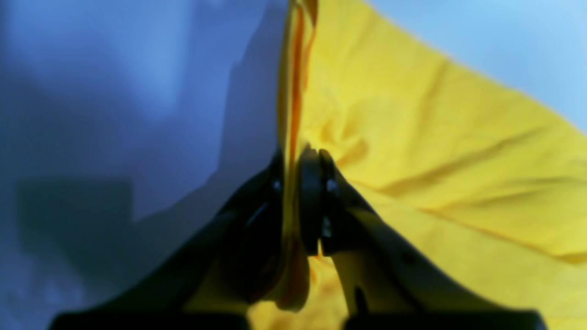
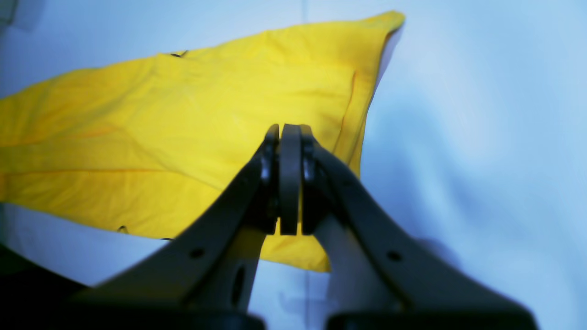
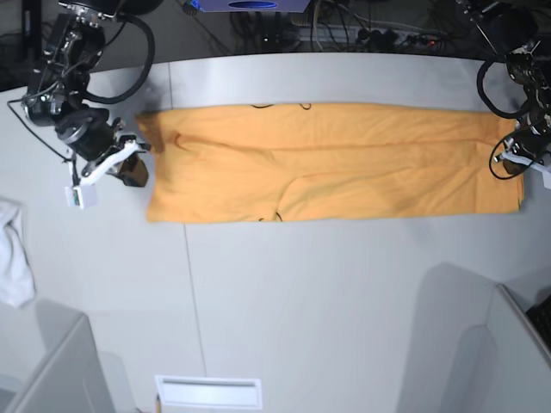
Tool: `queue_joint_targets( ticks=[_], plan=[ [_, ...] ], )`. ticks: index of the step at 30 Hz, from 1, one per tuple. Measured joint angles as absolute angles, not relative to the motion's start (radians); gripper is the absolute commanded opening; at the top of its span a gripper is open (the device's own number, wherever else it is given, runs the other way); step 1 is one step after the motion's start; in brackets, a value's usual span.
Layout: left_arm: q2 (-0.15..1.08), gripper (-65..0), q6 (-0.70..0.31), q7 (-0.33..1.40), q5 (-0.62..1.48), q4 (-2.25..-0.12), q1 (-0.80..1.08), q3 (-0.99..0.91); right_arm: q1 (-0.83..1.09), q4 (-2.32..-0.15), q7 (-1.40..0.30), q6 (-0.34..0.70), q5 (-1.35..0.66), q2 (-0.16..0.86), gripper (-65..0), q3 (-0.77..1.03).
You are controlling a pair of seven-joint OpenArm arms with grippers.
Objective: Fold the T-shirt properly
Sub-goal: 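Grasp the strip end with the left gripper and fold it toward the right gripper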
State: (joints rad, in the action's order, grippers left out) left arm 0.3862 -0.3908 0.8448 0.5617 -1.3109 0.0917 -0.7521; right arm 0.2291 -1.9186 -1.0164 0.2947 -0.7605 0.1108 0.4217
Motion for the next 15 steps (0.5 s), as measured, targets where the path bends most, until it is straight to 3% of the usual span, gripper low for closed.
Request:
queue_joint_targets(
  ticks=[5, 15],
  plan=[
    [0.37, -65.0, -0.397, 0.804, 0.579, -1.486, 0.159, -0.737, 0.23, -1.917, -1.018, 0.295, -0.779, 0.115, -65.0, 0.422],
    [0.226, -65.0, -0.39, 0.823, 0.57, -1.777, 0.259, -0.738, 0.211, -1.917, -1.016, 0.295, -0.779, 0.115, -65.0, 0.424]
  ],
)
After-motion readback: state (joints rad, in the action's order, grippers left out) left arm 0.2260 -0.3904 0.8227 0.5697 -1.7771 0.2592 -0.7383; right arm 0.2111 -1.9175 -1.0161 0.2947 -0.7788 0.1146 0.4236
